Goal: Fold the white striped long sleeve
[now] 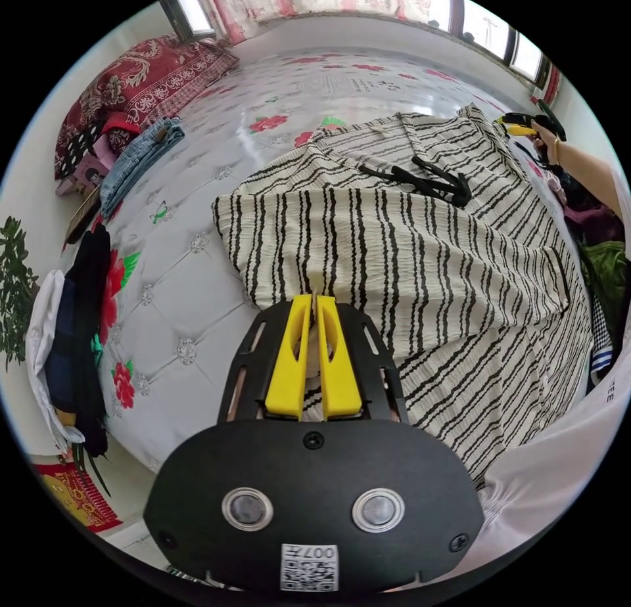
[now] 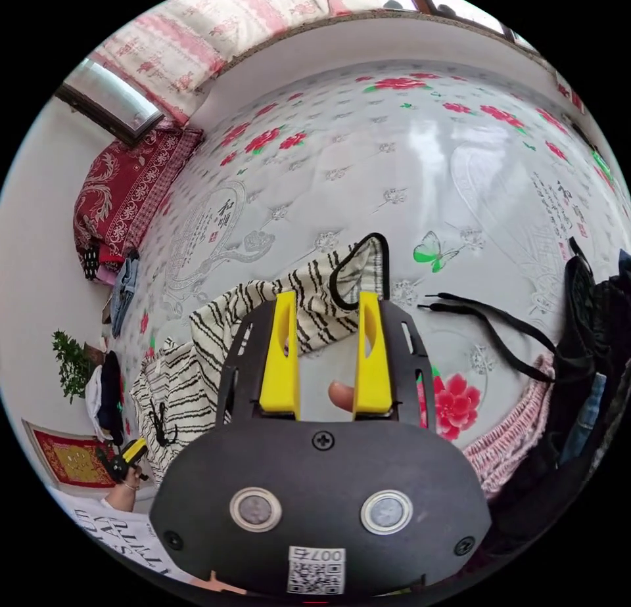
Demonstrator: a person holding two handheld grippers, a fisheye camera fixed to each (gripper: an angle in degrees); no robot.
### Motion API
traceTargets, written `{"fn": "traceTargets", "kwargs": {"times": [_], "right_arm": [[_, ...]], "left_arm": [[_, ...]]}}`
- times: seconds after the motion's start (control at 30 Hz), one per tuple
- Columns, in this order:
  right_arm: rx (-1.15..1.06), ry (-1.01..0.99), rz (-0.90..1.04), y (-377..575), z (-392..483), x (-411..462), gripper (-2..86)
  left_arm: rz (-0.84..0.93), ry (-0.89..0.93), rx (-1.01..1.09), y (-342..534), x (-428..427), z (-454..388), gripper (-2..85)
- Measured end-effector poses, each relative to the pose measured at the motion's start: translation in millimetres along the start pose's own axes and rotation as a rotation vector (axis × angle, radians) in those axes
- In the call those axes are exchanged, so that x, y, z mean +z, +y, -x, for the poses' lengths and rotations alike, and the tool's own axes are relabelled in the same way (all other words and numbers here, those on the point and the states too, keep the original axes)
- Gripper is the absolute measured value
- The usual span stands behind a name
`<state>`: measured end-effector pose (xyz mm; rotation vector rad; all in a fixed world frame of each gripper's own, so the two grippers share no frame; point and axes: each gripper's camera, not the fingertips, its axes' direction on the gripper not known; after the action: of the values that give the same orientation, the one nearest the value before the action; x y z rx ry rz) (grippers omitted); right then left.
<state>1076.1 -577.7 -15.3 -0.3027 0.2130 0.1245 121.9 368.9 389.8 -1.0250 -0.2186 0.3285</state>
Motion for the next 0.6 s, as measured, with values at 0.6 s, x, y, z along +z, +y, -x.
{"fn": "traceTargets", "kwargs": {"times": [0.6], "right_arm": [[0.229,-0.037,-0.568,69,-74,-294,-0.2]], "left_arm": [[-0.037,-0.025,-0.011,21,-24,36,-0.8]]}}
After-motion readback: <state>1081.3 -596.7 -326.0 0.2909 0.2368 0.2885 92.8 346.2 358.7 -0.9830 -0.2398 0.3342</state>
